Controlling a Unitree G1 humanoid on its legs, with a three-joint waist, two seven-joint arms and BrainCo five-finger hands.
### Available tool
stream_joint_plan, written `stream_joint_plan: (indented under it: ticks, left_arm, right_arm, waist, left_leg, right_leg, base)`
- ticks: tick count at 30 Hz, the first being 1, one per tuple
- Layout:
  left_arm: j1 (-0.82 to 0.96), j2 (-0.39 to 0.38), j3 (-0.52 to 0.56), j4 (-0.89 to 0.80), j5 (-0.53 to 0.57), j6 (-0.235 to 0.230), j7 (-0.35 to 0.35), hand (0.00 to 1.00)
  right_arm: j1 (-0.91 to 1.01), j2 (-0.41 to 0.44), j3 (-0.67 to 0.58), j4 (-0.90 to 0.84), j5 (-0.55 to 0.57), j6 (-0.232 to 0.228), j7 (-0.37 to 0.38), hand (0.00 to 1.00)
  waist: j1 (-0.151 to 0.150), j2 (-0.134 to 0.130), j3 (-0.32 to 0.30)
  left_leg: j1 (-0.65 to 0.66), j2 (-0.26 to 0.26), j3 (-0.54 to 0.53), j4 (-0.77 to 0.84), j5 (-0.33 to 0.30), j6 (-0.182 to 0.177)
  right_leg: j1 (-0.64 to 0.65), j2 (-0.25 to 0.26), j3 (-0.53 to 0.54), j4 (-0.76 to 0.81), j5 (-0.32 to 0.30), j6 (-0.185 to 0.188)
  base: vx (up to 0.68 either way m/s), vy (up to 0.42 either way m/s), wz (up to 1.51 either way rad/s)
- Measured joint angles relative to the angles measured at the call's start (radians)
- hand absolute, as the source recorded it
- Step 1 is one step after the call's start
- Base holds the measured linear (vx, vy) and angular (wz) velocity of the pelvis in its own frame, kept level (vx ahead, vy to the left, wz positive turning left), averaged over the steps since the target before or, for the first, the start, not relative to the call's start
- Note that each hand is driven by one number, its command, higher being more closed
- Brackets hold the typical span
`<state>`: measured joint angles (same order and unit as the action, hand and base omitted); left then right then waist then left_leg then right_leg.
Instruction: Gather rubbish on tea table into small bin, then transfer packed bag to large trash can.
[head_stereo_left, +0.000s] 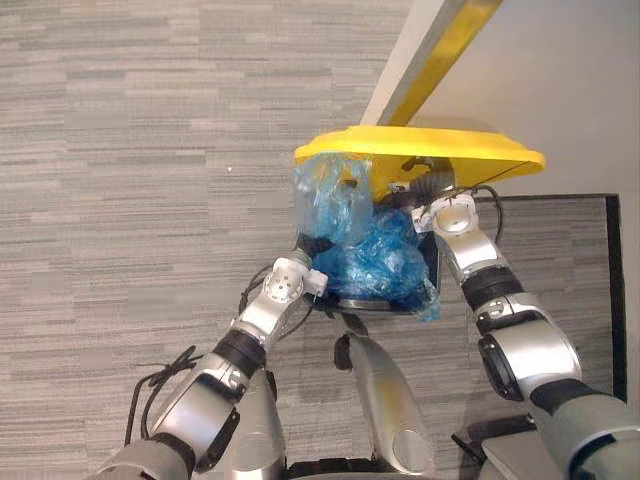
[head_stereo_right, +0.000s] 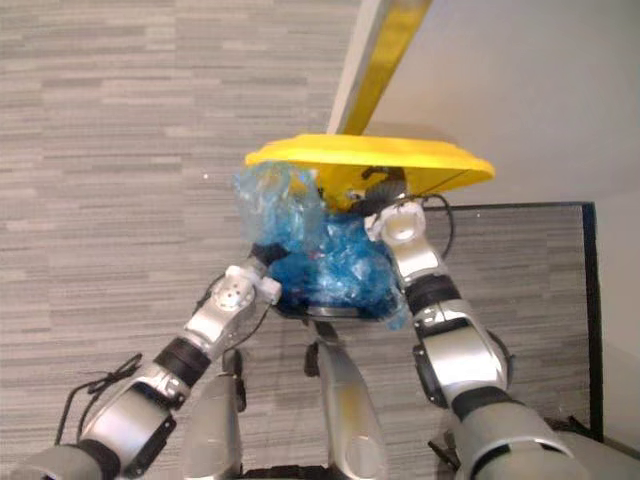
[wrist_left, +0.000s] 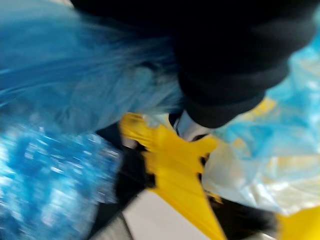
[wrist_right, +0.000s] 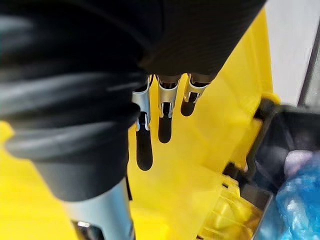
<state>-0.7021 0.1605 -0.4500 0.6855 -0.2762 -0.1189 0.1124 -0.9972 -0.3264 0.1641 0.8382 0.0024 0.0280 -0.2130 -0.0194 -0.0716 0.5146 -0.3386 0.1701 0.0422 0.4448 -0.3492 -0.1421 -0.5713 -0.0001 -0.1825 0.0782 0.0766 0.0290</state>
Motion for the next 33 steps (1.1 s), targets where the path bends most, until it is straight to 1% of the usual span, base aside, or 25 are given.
stream_joint_plan:
  ticks: [2,3,5,7,8,11,14,18,20,22,24,28,31,33]
  left_arm:
    - [-0.009,-0.002,0.0,0.036,0.001,0.004,0.0,1.0]
    - [-0.018,-0.008,0.0,0.064,0.001,0.006,0.0,0.0]
    - [-0.027,-0.028,0.0,0.105,0.013,0.008,0.0,0.0]
    - [-0.034,-0.04,0.002,0.135,0.047,0.016,0.0,0.0]
    - [-0.042,-0.056,0.006,0.163,0.08,0.02,0.0,0.0]
    - [-0.052,-0.091,0.041,0.215,0.131,0.045,0.001,0.0]
    - [-0.064,-0.116,0.053,0.232,0.183,0.059,0.001,0.0]
    - [-0.073,-0.148,0.079,0.24,0.251,0.065,0.003,0.0]
    - [-0.073,-0.149,0.082,0.24,0.271,0.071,0.006,0.0]
    - [-0.071,-0.149,0.083,0.24,0.316,0.084,0.019,0.0]
    - [-0.069,-0.152,0.1,0.24,0.34,0.087,0.021,0.0]
    - [-0.056,-0.151,0.108,0.24,0.354,0.087,0.027,0.0]
    - [-0.018,-0.13,0.108,0.233,0.354,0.087,0.038,0.0]
    - [0.044,-0.089,0.109,0.188,0.349,0.086,0.037,0.0]
  right_arm:
    - [-0.012,0.01,0.0,0.0,0.001,0.002,-0.003,0.0]
    - [-0.015,0.016,0.0,0.0,0.002,0.002,-0.004,0.0]
    - [-0.017,0.026,-0.004,-0.002,0.016,0.002,-0.01,0.0]
    - [-0.017,0.046,-0.005,-0.011,0.02,0.006,-0.025,0.0]
    - [-0.017,0.057,-0.005,-0.038,0.025,0.019,-0.036,0.0]
    - [-0.017,0.081,-0.015,-0.067,0.041,0.024,-0.044,0.0]
    - [-0.017,0.096,-0.027,-0.083,0.041,0.028,-0.041,0.0]
    - [-0.017,0.119,-0.027,-0.085,0.046,0.03,-0.042,0.0]
    - [-0.017,0.129,-0.026,-0.088,0.046,0.031,-0.041,0.0]
    - [-0.015,0.134,-0.024,-0.102,0.046,0.041,-0.036,0.0]
    - [-0.01,0.136,-0.02,-0.106,0.046,0.045,-0.031,0.0]
    - [0.02,0.135,-0.011,-0.117,0.041,0.044,-0.023,0.0]
    - [0.045,0.133,-0.001,-0.119,0.038,0.042,-0.02,0.0]
    - [0.074,0.13,0.002,-0.119,0.035,0.032,-0.009,0.0]
  waist:
    - [-0.001,0.0,0.0]
    - [-0.001,0.0,0.0]
    - [0.001,0.0,0.0]
    - [0.001,0.0,0.0]
    - [0.0,0.0,0.0]
    - [0.0,0.0,0.0]
    - [0.0,0.0,-0.001]
    - [0.001,0.0,-0.001]
    - [0.001,0.001,-0.002]
    - [0.002,0.002,-0.003]
    - [0.002,0.003,-0.004]
    - [0.01,0.004,-0.012]
    - [0.016,0.004,-0.021]
    - [0.019,0.004,-0.022]
  left_leg:
    - [-0.026,0.004,0.001,0.022,-0.01,0.001]
    - [-0.036,0.006,0.0,0.031,-0.014,0.001]
    - [-0.048,0.01,0.0,0.04,-0.019,-0.001]
    - [-0.056,0.016,0.002,0.053,-0.026,-0.004]
    - [-0.071,0.021,0.005,0.064,-0.032,-0.01]
    - [-0.079,0.029,0.018,0.067,-0.036,-0.013]
    - [-0.076,0.032,0.036,0.066,-0.037,-0.014]
    - [-0.066,0.04,0.056,0.069,-0.039,-0.016]
    - [-0.059,0.049,0.07,0.068,-0.042,-0.013]
    - [-0.042,0.058,0.084,0.066,-0.039,-0.019]
    - [-0.022,0.06,0.085,0.062,-0.036,-0.023]
    - [0.011,0.058,0.084,0.04,-0.026,-0.025]
    - [0.047,0.045,0.083,-0.009,-0.002,-0.025]
    - [0.087,0.037,0.082,-0.053,0.02,-0.025]
  right_leg:
    - [-0.018,0.001,0.001,0.0,0.002,0.003]
    - [-0.024,0.003,0.001,0.001,0.005,0.0]
    - [-0.033,0.004,0.001,0.002,0.005,0.0]
    - [-0.038,0.01,0.002,0.005,0.006,-0.001]
    - [-0.052,0.013,0.005,0.014,0.006,-0.001]
    - [-0.07,0.019,0.009,0.02,0.006,-0.001]
    - [-0.079,0.022,0.021,0.027,0.006,-0.003]
    - [-0.077,0.022,0.026,0.038,0.006,-0.002]
    - [-0.073,0.022,0.026,0.04,0.004,-0.002]
    - [-0.059,0.023,0.026,0.04,0.003,-0.003]
    - [-0.039,0.023,0.025,0.04,0.002,-0.005]
    - [-0.01,0.023,0.024,0.038,-0.001,-0.009]
    - [0.01,0.017,0.024,0.029,-0.004,-0.006]
    - [0.038,0.017,0.02,0.02,-0.009,0.001]
  base:
    - [0.04,0.01,-0.03]
    - [0.04,0.013,-0.02]
    - [0.05,0.016,-0.02]
    - [0.06,0.014,-0.09]
    - [0.06,0.014,-0.11]
    - [0.08,0.006,-0.13]
    - [0.09,0.002,-0.14]
    - [0.06,0.008,-0.04]
    - [0.04,-0.008,-0.02]
    - [0.04,-0.005,0.02]
    - [0.04,0.006,0.04]
    - [0.03,0.005,0.08]
    - [0.06,-0.015,0.08]
    - [0.07,-0.021,0.08]
